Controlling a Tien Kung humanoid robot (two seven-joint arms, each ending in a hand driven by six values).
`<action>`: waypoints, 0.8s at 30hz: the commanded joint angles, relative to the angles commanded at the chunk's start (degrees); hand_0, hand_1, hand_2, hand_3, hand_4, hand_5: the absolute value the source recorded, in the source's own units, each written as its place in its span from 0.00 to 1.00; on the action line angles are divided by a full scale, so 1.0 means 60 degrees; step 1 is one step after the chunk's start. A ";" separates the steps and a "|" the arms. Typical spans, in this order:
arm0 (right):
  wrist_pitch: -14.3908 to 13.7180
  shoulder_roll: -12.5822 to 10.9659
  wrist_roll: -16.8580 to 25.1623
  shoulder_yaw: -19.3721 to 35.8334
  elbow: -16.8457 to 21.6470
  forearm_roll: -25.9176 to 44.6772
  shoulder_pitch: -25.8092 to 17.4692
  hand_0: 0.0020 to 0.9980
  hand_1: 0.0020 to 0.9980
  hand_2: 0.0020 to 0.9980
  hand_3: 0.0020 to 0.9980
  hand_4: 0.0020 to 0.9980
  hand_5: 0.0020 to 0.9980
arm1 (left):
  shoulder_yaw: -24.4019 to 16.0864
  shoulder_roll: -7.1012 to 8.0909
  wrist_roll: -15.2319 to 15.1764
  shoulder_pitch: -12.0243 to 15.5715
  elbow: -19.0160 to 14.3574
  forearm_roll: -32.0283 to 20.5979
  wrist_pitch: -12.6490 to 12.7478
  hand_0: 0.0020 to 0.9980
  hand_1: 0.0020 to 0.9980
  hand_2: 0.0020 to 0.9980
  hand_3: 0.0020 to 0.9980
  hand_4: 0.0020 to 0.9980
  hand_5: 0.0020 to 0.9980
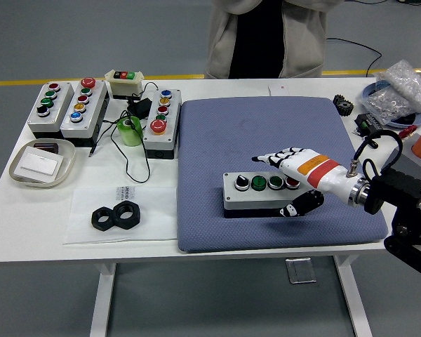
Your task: Pick up the button,place it on the desk,press the button,press the button
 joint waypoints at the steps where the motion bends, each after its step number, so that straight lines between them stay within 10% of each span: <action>1: -0.0002 -0.0054 -0.0016 0.0215 0.0179 0.0030 -0.0093 0.94 0.82 0.96 1.00 1.00 0.28 | -0.0017 0.0000 0.0006 0.0006 0.0002 0.0026 0.0000 0.72 0.83 0.85 0.83 0.62 1.00; 3: 0.0033 -0.0224 -0.0228 0.0754 0.0583 0.0041 -0.0358 0.94 0.82 0.96 1.00 1.00 0.28 | -0.0051 -0.0005 0.0014 0.0020 0.0006 0.0063 0.0002 0.72 0.83 0.85 0.83 0.62 1.00; 4: -0.0167 -0.0330 -0.0295 0.0977 0.0743 0.0118 -0.0512 0.86 0.76 0.84 1.00 0.83 0.22 | -0.0065 -0.0006 0.0023 0.0024 0.0008 0.0096 0.0000 0.72 0.83 0.85 0.82 0.62 1.00; 9: -0.1418 -0.0650 -0.0442 0.1616 0.1104 0.0131 -0.1064 0.86 0.76 0.84 1.00 0.83 0.22 | -0.0059 -0.0004 0.0039 0.0035 0.0005 0.0115 -0.0008 0.72 0.83 0.85 0.82 0.62 1.00; 10: -0.1668 -0.0745 -0.0363 0.1754 0.1157 0.0258 -0.1205 0.30 0.24 0.35 0.77 0.63 0.00 | -0.0054 -0.0007 0.0039 0.0036 0.0006 0.0100 -0.0013 0.73 0.83 0.85 0.83 0.62 1.00; 13: -0.1993 -0.0926 -0.0144 0.1901 0.1232 0.0464 -0.1443 0.30 0.24 0.35 0.77 0.63 0.00 | -0.0059 -0.0009 0.0040 0.0026 0.0009 0.0099 -0.0023 0.73 0.83 0.85 0.83 0.62 1.00; 24: -0.0769 -0.1164 -0.0201 0.1682 0.1344 -0.0065 -0.1908 0.29 0.10 0.22 0.70 0.57 0.00 | 0.0013 -0.0018 -0.0003 -0.0042 0.0017 -0.0031 -0.0019 0.73 0.83 0.85 0.82 0.62 1.00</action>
